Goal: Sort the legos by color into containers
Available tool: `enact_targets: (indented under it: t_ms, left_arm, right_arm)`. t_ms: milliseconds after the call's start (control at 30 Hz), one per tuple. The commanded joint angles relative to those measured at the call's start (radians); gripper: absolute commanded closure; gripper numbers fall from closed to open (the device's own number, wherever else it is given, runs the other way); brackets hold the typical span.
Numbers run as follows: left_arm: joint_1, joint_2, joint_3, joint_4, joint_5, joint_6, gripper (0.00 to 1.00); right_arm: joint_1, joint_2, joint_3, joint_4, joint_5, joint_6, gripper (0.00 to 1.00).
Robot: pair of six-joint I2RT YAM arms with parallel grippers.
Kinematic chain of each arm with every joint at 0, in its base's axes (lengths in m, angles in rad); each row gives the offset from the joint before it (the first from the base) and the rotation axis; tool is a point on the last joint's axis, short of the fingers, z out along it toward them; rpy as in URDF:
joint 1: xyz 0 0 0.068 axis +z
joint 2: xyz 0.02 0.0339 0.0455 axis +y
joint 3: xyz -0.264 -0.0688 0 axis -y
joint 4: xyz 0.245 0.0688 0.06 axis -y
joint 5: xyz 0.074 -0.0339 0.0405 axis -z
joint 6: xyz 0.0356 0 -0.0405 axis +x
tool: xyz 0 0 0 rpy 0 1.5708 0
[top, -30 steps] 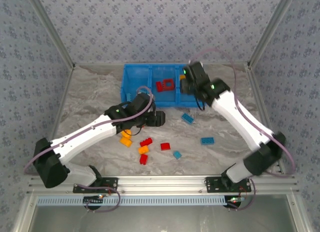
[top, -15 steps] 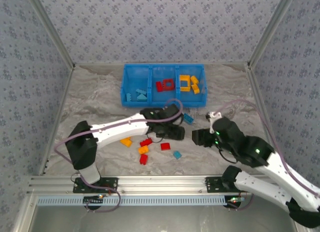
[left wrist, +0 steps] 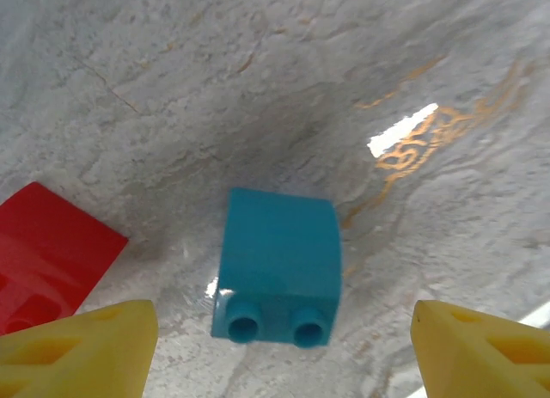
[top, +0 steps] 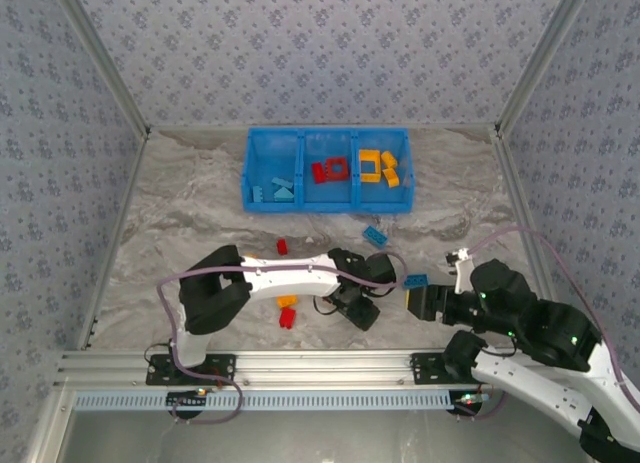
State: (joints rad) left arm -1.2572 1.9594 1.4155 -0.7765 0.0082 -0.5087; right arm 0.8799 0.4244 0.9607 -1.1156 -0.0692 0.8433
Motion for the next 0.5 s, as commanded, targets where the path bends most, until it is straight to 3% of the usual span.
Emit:
enact_targets:
  t_ms: [0,167,467]
  left_arm:
    - [-0.007,0.024,0.038,-0.033,-0.033,0.051,0.22]
    - [-0.007,0.048,0.043,-0.006,-0.036,0.062,0.31]
    - [-0.006,0.056,0.038,0.050,-0.052,0.069,0.59]
  right_arm:
    - [0.005,-0.028,0.027,-0.085,-0.020,0.062,0.33]
    - [0.006,-0.031,0.012,-0.077,-0.013,0.069,0.33]
    - [0.006,-0.030,-0.023,-0.056,-0.013,0.073,0.34]
